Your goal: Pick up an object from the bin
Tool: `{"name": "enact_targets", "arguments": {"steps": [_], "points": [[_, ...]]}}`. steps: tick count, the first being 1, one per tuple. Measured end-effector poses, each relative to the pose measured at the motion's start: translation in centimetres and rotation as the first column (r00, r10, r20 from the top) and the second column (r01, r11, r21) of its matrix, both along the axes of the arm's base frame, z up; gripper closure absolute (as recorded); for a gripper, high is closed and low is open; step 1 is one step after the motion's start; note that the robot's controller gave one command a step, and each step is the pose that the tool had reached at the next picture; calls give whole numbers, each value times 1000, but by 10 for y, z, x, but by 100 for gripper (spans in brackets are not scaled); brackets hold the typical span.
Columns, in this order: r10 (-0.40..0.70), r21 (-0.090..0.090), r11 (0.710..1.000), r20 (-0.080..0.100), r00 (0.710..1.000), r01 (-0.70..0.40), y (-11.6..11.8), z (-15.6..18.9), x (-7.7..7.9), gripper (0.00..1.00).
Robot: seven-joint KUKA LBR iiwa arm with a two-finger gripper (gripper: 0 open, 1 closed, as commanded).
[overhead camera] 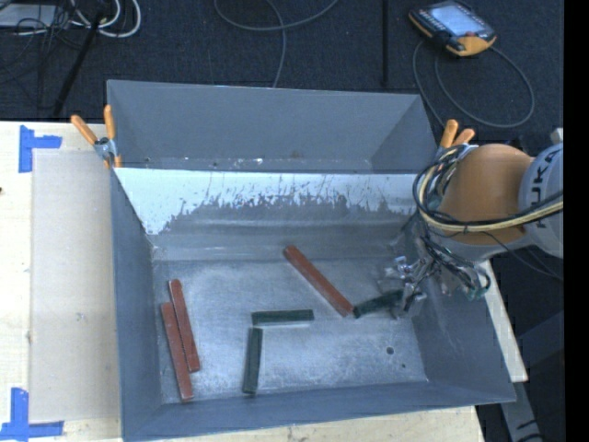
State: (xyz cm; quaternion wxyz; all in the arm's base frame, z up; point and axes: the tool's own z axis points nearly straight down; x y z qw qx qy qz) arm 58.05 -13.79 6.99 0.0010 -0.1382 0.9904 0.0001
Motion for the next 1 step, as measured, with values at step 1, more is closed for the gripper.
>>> {"name": "enact_targets", "arguments": {"steps": [1], "points": [[127, -1, 992, 2, 992, -127, 10, 154, -5, 100]]}}
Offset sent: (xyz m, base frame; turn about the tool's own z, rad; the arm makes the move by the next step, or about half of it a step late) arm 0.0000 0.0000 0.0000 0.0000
